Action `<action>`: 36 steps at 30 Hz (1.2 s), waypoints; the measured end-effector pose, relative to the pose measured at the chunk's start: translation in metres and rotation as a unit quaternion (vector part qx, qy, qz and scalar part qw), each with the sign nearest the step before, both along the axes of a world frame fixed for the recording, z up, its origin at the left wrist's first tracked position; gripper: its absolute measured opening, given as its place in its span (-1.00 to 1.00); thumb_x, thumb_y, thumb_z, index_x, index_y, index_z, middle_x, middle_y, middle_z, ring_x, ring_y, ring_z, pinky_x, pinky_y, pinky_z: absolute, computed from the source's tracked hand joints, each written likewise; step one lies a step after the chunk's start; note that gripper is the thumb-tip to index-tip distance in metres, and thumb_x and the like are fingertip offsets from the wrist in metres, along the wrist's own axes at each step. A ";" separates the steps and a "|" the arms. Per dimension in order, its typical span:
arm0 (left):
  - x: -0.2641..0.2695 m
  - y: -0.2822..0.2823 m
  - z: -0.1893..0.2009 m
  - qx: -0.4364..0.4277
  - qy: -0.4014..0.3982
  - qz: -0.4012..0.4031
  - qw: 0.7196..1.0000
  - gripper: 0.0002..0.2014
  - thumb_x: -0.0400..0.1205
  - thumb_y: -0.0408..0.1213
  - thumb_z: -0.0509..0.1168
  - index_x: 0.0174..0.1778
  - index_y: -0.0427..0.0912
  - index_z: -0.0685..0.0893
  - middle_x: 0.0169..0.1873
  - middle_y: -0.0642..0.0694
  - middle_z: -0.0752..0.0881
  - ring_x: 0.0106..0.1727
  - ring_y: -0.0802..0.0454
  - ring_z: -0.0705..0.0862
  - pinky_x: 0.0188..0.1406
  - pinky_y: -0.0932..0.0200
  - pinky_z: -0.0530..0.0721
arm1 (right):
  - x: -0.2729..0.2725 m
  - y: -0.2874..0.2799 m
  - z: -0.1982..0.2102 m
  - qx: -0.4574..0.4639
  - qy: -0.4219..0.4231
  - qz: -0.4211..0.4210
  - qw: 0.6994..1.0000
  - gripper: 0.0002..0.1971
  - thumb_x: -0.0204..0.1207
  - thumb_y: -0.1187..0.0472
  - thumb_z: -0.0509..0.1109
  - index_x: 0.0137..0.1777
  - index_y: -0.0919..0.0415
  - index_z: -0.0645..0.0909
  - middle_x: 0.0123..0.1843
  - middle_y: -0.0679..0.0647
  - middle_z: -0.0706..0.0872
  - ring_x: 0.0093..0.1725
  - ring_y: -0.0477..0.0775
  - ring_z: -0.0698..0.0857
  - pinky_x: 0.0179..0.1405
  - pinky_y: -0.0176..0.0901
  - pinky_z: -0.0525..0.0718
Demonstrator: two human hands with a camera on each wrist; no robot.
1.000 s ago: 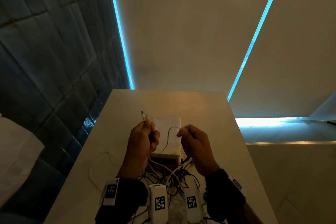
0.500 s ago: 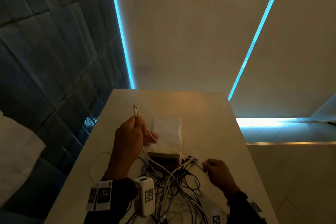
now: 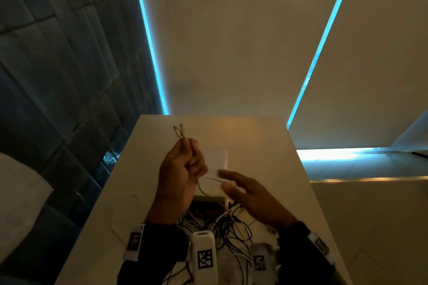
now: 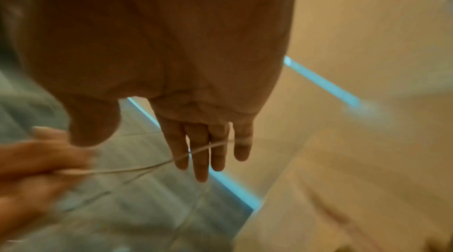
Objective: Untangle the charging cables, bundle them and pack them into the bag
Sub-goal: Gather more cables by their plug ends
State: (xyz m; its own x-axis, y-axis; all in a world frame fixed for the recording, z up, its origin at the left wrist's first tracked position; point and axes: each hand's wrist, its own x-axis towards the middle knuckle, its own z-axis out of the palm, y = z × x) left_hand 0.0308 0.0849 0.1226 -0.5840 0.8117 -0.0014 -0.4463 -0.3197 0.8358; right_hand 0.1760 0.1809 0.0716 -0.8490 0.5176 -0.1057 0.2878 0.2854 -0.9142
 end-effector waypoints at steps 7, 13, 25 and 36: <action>-0.007 -0.003 -0.011 0.017 -0.020 0.012 1.000 -0.71 0.71 -0.19 0.02 -0.32 -0.17 0.40 -0.62 0.04 0.29 -0.65 0.17 0.16 -0.62 0.23 0.07 | -0.017 -0.025 0.001 -0.161 0.125 0.003 0.979 -0.71 0.71 0.28 0.19 -0.26 0.35 0.52 -0.57 -0.12 0.58 -0.55 -0.21 0.54 -0.48 -0.35 0.49; -0.017 -0.011 -0.016 -0.008 -0.046 0.036 0.998 -0.66 0.76 -0.25 -0.09 -0.35 -0.13 0.36 -0.68 0.10 0.23 -0.72 0.22 0.11 -0.62 0.32 -0.01 | 0.003 -0.005 -0.065 -0.106 0.061 -0.106 0.987 -0.52 0.59 -0.11 0.24 -0.48 0.17 0.52 -0.61 -0.06 0.42 -0.64 -0.14 0.35 -0.61 -0.37 0.29; -0.016 -0.014 -0.025 -0.056 -0.052 0.014 0.997 -0.63 0.78 -0.21 -0.09 -0.35 -0.16 0.37 -0.68 0.09 0.23 -0.72 0.23 0.10 -0.70 0.42 0.05 | 0.015 0.045 -0.182 -0.017 -0.316 -0.152 0.936 -0.65 0.51 0.00 0.44 -0.39 0.21 0.58 -0.43 0.07 0.61 -0.45 -0.04 0.56 -0.48 -0.29 0.51; -0.012 -0.016 -0.027 -0.072 -0.039 0.006 0.997 -0.64 0.78 -0.19 -0.07 -0.31 -0.18 0.40 -0.65 0.05 0.25 -0.70 0.20 0.11 -0.70 0.40 0.07 | -0.012 0.050 -0.186 -0.272 -0.207 -0.270 0.900 -0.88 0.54 0.20 0.44 -0.16 0.25 0.64 -0.22 0.14 0.71 -0.32 0.05 0.67 -0.40 -0.15 0.62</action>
State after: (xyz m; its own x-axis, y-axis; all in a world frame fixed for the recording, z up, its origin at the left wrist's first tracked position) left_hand 0.0184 0.0693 0.0954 -0.5870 0.7930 -0.1631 -0.5093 -0.2051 0.8358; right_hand 0.1638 0.2305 -0.1145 -0.3191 0.6186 -0.7180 0.5989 -0.4555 -0.6586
